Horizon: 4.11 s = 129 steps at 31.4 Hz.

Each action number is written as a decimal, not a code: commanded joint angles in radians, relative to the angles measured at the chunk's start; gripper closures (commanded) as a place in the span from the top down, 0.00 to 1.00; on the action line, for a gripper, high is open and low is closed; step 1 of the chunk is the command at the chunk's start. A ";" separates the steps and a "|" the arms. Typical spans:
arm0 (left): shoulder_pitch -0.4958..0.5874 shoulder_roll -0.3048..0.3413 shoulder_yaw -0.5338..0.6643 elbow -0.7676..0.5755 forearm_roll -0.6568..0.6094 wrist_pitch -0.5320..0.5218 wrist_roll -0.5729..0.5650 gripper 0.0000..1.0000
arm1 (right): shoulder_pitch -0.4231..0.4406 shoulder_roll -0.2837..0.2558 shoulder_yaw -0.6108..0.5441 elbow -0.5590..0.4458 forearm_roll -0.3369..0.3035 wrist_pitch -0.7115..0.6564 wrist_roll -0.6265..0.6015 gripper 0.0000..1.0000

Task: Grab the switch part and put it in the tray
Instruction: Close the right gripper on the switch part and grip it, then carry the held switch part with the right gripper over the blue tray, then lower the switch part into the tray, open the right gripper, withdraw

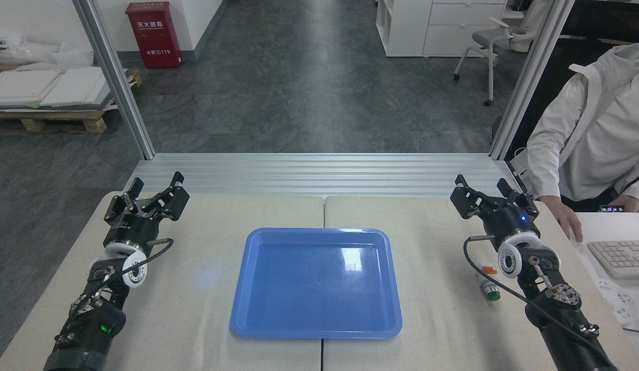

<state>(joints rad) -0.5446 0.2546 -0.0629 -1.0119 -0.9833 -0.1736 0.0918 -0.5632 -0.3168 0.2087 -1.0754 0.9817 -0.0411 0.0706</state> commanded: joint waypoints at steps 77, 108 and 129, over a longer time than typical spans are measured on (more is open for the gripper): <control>0.000 0.000 0.000 -0.001 0.000 0.000 0.000 1.00 | 0.114 0.165 0.187 -0.193 0.273 0.346 0.165 0.16; 0.000 0.000 0.000 -0.001 0.000 0.000 0.000 1.00 | 0.200 0.320 0.357 -0.156 0.295 0.389 0.423 0.56; 0.000 0.000 0.000 -0.001 0.000 0.000 0.000 1.00 | 0.097 0.075 -0.075 -0.173 0.224 -0.215 0.052 0.99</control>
<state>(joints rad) -0.5446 0.2547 -0.0629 -1.0116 -0.9833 -0.1736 0.0919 -0.4478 -0.1402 0.3387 -1.2679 1.2177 0.0031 0.2568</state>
